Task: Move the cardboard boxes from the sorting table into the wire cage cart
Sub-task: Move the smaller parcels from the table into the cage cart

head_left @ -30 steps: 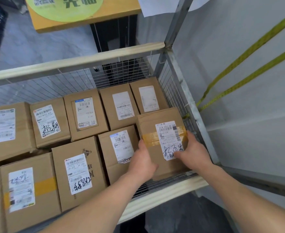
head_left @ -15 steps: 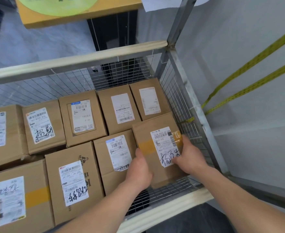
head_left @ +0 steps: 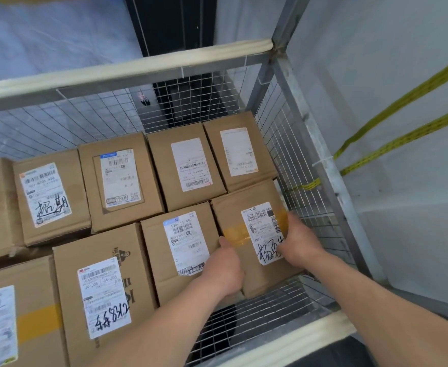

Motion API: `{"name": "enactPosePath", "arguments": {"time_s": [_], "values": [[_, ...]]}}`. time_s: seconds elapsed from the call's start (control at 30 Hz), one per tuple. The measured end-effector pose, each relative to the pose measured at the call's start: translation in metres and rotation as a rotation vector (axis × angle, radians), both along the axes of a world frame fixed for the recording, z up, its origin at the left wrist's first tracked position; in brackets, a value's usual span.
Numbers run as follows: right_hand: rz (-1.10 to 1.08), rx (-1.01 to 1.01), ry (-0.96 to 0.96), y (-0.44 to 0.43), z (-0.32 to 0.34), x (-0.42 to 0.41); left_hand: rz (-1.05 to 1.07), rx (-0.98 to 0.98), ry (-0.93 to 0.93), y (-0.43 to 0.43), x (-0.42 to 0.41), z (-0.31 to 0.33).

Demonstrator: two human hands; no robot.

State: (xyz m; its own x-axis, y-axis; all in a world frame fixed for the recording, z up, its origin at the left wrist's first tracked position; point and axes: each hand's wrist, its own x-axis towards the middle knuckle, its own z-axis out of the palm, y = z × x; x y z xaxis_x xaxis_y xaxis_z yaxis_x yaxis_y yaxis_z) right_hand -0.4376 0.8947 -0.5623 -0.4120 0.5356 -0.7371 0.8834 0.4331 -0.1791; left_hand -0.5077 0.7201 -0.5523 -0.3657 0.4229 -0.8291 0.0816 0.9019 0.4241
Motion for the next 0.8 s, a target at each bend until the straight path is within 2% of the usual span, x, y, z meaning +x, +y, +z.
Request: {"name": "enactPosePath", "arguments": {"time_s": [0.1, 0.33, 0.53, 0.8], "values": [[0.035, -0.042, -0.021, -0.009, 0.007, -0.005, -0.022, -0.001, 0.014, -0.002, -0.001, 0.002], [0.075, -0.007, 0.107, -0.03, 0.048, -0.005, -0.044, 0.078, 0.13, -0.017, -0.009, 0.034], [0.112, 0.074, 0.207, -0.055, 0.126, -0.004, -0.28, 0.125, 0.381, -0.025, -0.03, 0.108], [0.1, 0.232, 0.295, -0.097, 0.252, 0.02, -0.578, 0.322, 0.652, -0.041, -0.048, 0.234]]}}
